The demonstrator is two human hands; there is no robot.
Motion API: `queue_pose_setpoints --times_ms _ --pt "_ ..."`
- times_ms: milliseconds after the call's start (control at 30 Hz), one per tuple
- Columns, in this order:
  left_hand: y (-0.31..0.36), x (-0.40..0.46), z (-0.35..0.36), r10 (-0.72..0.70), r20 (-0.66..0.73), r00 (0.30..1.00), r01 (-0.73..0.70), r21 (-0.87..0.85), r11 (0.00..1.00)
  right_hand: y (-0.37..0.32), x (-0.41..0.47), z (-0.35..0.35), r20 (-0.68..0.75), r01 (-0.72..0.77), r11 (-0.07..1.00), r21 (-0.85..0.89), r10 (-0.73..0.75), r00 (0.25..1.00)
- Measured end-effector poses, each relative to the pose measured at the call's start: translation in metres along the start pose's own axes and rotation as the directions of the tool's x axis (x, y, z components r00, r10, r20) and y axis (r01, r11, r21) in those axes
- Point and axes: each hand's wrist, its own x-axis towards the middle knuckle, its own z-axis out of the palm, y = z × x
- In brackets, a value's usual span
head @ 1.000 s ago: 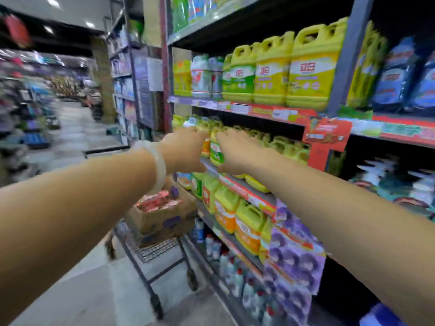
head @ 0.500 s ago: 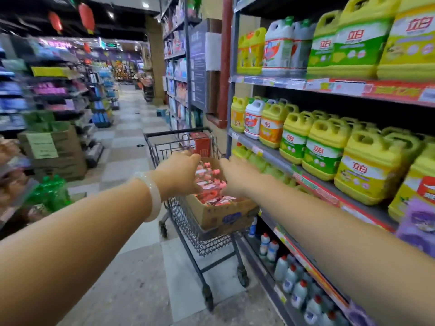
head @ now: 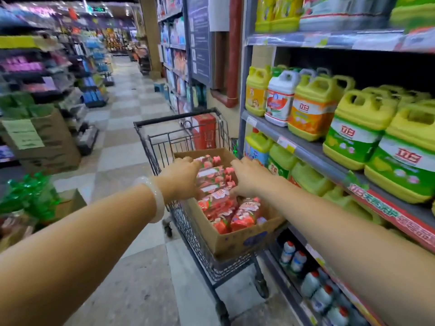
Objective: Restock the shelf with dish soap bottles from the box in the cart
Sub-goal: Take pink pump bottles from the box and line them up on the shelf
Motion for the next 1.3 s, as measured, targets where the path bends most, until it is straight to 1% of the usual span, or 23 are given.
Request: queue_pose_setpoints --times_ms 167,300,367,467,533,633,700,800,900,933,967,1033,1067,1133,1167,1200,1233,1300 --pt "-0.015 0.074 0.031 0.061 0.046 0.997 -0.059 -0.035 0.998 0.019 0.065 0.028 0.036 -0.042 0.999 0.021 0.041 0.999" --pt "-0.028 0.133 0.067 0.105 0.122 0.987 -0.104 -0.016 0.994 0.036 0.11 0.058 0.119 -0.114 0.991 0.064 0.106 0.987" --pt "-0.034 0.162 0.088 0.131 0.182 0.974 -0.129 -0.028 0.991 0.044 0.134 0.074 0.153 -0.159 0.983 0.092 0.144 0.978" --pt "-0.045 0.204 0.119 0.181 0.287 0.941 -0.177 -0.04 0.983 0.054 0.17 0.099 0.204 -0.245 0.962 0.121 0.218 0.954" --pt "-0.054 0.233 0.138 0.211 0.363 0.908 -0.208 -0.047 0.977 0.058 0.194 0.115 0.245 -0.318 0.933 0.172 0.272 0.931" --pt "-0.071 0.275 0.161 0.257 0.437 0.862 -0.234 -0.108 0.966 0.058 0.225 0.136 0.283 -0.414 0.87 0.269 0.339 0.897" --pt "-0.081 0.296 0.173 0.287 0.468 0.836 -0.233 -0.171 0.957 0.054 0.242 0.155 0.321 -0.477 0.807 0.35 0.375 0.87" --pt "-0.092 0.318 0.195 0.332 0.548 0.768 -0.241 -0.232 0.942 0.047 0.264 0.196 0.394 -0.597 0.658 0.459 0.451 0.801" --pt "-0.093 0.33 0.218 0.365 0.632 0.683 -0.229 -0.289 0.93 0.062 0.283 0.274 0.49 -0.712 0.439 0.548 0.522 0.699" --pt "-0.093 0.332 0.226 0.377 0.659 0.651 -0.222 -0.31 0.925 0.06 0.283 0.278 0.503 -0.732 0.367 0.574 0.548 0.669" --pt "-0.092 0.333 0.232 0.386 0.683 0.62 -0.212 -0.328 0.921 0.05 0.281 0.262 0.509 -0.742 0.294 0.602 0.575 0.641" --pt "-0.092 0.334 0.246 0.395 0.714 0.579 -0.18 -0.36 0.915 0.034 0.277 0.24 0.552 -0.758 0.101 0.644 0.625 0.552" --pt "-0.092 0.334 0.252 0.391 0.727 0.564 -0.163 -0.367 0.916 0.029 0.277 0.239 0.583 -0.754 -0.002 0.657 0.635 0.507" --pt "-0.091 0.332 0.263 0.376 0.74 0.558 -0.147 -0.357 0.922 0.015 0.276 0.244 0.646 -0.71 -0.206 0.673 0.631 0.429" --pt "-0.091 0.33 0.267 0.356 0.739 0.572 -0.151 -0.332 0.931 0.007 0.275 0.246 0.657 -0.665 -0.28 0.693 0.624 0.422" --pt "-0.091 0.328 0.272 0.341 0.725 0.598 -0.155 -0.313 0.937 0.001 0.277 0.253 0.657 -0.621 -0.33 0.711 0.628 0.418" --pt "-0.092 0.327 0.277 0.329 0.711 0.622 -0.153 -0.301 0.941 -0.003 0.279 0.27 0.638 -0.593 -0.345 0.728 0.657 0.401" --pt "-0.092 0.323 0.284 0.307 0.686 0.659 -0.112 -0.314 0.943 -0.006 0.284 0.31 0.602 -0.543 -0.374 0.752 0.723 0.337"
